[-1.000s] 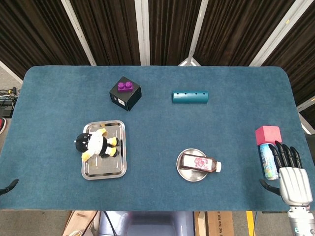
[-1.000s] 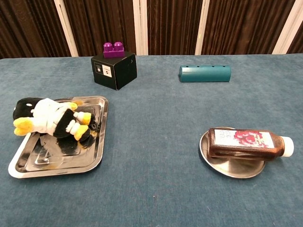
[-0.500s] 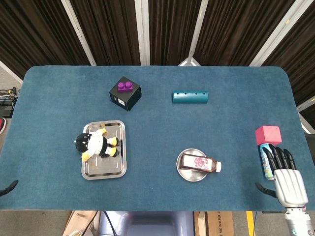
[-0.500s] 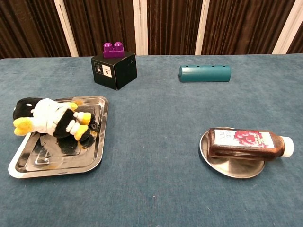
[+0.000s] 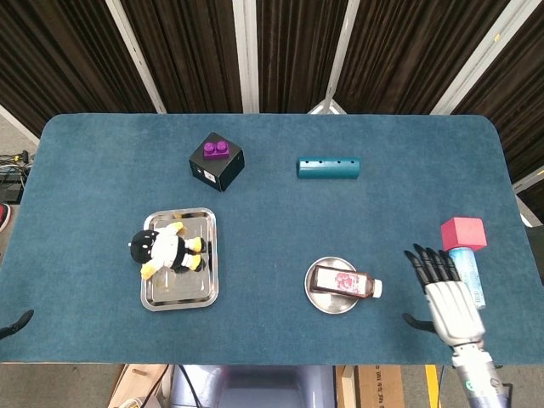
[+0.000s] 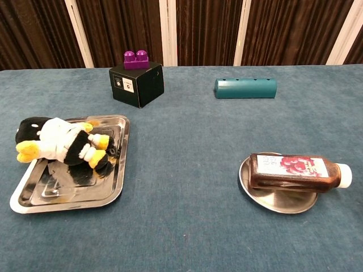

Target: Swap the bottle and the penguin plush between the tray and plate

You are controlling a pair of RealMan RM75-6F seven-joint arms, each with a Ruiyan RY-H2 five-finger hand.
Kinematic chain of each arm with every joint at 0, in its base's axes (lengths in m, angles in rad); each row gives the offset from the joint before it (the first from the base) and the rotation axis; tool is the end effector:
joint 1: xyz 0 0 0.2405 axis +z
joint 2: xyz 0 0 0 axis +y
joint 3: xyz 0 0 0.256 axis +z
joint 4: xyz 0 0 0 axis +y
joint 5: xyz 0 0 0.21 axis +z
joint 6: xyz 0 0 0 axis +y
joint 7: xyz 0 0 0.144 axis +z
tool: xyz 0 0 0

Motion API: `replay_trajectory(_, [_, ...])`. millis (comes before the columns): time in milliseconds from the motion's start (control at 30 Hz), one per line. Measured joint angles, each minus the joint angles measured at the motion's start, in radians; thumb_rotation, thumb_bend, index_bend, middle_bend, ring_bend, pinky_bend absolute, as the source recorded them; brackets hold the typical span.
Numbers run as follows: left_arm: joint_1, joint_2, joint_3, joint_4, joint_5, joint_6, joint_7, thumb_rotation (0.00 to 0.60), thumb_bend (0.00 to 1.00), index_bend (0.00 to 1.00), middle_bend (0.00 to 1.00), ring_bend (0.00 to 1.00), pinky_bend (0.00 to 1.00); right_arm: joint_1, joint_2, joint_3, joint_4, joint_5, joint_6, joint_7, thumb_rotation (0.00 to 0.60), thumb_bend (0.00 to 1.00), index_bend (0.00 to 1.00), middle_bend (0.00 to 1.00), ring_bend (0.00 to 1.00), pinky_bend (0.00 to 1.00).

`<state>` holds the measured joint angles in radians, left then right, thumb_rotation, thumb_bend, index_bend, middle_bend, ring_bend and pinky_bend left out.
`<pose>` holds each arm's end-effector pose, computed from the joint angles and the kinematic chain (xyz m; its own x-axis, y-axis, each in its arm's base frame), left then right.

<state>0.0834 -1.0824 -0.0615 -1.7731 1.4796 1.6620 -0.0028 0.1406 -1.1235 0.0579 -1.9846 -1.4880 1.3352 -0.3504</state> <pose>-0.3017 0.1299 0.1835 0.2944 -0.1267 0.9472 0.9488 0.1578 -0.2738 -0.2231 -0.1856 0.1158 0.3830 -0.1382 0.9133 -0.9207 -0.1368 0.3654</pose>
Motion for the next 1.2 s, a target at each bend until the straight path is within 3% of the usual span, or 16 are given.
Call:
replay_trajectory(200, [0.000,0.003,-0.007,0.000,-0.016,-0.003,-0.008,0.600,0.23,0.13,0.02,0.00,0.13,0.066,-0.043,0.019,-0.093,0.113,-0.089,-0.143,0.600,0.07,0.07,0.05,0.00,0.00])
replay_trajectory(467, [-0.002,0.005,-0.015,0.000,-0.030,-0.007,-0.021,0.600,0.23,0.13,0.02,0.00,0.13,0.156,-0.160,0.052,-0.126,0.302,-0.139,-0.317,0.600,0.07,0.08,0.06,0.00,0.00])
replay_trajectory(700, [-0.002,0.005,-0.024,-0.003,-0.048,-0.009,-0.025,0.600,0.23,0.13,0.02,0.00,0.13,0.235,-0.281,0.085,-0.086,0.438,-0.139,-0.404,0.600,0.07,0.11,0.11,0.00,0.00])
replay_trajectory(1200, [-0.007,0.001,-0.035,-0.012,-0.070,-0.015,-0.004,0.600,0.23,0.13,0.02,0.00,0.13,0.328,-0.425,0.109,0.039,0.599,-0.090,-0.474,0.600,0.07,0.18,0.24,0.07,0.00])
